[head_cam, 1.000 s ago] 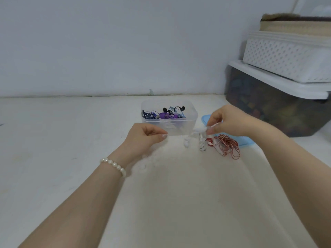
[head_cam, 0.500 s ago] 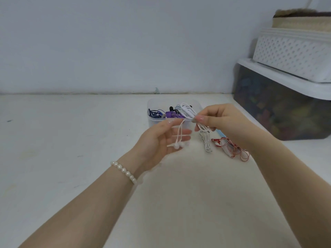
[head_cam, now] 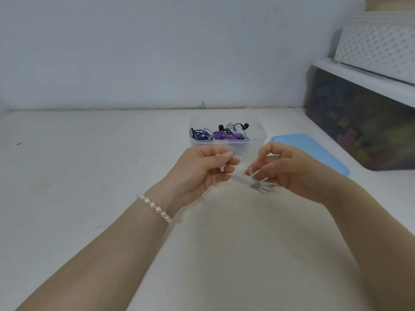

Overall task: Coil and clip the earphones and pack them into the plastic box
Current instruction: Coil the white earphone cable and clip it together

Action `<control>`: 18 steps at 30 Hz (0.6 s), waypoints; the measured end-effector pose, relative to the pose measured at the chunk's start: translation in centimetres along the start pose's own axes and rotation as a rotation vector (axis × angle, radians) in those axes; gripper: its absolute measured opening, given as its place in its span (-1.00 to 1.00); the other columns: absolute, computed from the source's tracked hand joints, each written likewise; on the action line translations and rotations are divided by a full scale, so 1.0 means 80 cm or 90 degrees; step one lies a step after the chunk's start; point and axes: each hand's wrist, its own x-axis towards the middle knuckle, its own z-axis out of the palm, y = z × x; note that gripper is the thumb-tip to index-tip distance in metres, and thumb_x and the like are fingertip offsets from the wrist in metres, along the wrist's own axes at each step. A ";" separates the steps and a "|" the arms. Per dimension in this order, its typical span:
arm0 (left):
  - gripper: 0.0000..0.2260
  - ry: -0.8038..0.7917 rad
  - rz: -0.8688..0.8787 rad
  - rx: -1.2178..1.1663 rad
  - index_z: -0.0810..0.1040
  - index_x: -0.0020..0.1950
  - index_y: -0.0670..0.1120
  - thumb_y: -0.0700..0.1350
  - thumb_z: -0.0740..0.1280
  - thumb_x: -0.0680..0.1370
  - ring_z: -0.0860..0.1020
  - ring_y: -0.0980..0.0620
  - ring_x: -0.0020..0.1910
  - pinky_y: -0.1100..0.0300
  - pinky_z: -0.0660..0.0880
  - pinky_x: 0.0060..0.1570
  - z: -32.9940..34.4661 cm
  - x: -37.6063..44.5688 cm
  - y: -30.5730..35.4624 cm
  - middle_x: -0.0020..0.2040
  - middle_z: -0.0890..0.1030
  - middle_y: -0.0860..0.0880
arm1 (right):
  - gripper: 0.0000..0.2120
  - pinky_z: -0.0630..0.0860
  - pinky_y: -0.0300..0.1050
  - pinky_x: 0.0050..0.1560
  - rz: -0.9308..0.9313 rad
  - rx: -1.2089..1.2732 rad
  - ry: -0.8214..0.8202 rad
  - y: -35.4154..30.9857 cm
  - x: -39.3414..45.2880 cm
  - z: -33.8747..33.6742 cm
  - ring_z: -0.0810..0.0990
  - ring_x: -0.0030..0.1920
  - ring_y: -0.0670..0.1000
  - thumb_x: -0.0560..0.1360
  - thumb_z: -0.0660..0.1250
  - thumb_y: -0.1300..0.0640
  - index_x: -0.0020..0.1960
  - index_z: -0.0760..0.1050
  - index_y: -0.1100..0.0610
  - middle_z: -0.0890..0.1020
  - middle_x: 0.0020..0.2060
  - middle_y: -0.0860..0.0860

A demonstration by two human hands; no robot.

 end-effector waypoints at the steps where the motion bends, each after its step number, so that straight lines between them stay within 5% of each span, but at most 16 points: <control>1: -0.92 -0.017 -0.010 0.008 0.56 -0.13 -0.23 -0.30 0.27 0.50 0.55 0.14 -0.43 0.32 0.53 -0.37 0.003 -0.001 -0.004 -0.33 0.64 -0.05 | -0.77 0.52 -0.15 -0.20 0.003 -0.039 -0.013 0.002 0.001 0.003 0.62 -0.22 0.06 0.24 0.40 0.19 -0.13 0.44 0.13 0.66 -0.18 0.12; 6: -0.82 -0.086 -0.085 -0.034 0.56 -0.03 -0.27 -0.20 0.22 0.54 0.61 0.08 -0.30 0.27 0.58 -0.25 0.016 -0.004 -0.012 -0.23 0.63 -0.08 | -0.63 0.50 -0.21 -0.12 -0.018 -0.214 -0.004 0.003 0.004 0.028 0.61 -0.12 -0.05 0.29 0.50 -0.08 -0.01 0.46 0.01 0.66 -0.07 0.04; 9: -0.69 -0.099 -0.160 -0.081 0.55 0.01 -0.26 -0.04 0.14 0.57 0.64 -0.03 -0.18 0.16 0.59 -0.08 0.016 -0.004 -0.007 -0.09 0.64 -0.16 | -0.68 0.51 -0.04 -0.11 0.000 -0.217 0.036 0.008 0.003 0.037 0.58 -0.19 0.07 0.36 0.32 -0.08 0.02 0.43 0.08 0.62 -0.09 0.19; 13: -0.68 -0.061 -0.203 -0.108 0.44 0.12 -0.23 0.01 0.15 0.57 0.60 -0.13 -0.18 0.10 0.58 -0.07 0.012 -0.006 0.000 -0.11 0.60 -0.25 | -0.80 0.47 -0.15 -0.42 0.028 -0.211 0.069 0.013 0.001 0.042 0.52 -0.44 0.02 0.52 0.24 0.08 0.13 0.43 0.07 0.56 -0.22 0.19; 18: -0.77 -0.010 -0.181 -0.155 0.35 0.11 -0.20 -0.06 0.19 0.57 0.62 -0.18 -0.19 0.06 0.60 -0.13 0.005 -0.007 0.008 -0.06 0.59 -0.30 | -0.81 0.33 -0.23 -0.53 -0.002 -0.296 0.130 0.016 0.004 0.050 0.46 -0.52 -0.01 0.52 0.20 -0.07 0.05 0.49 -0.02 0.54 -0.31 0.04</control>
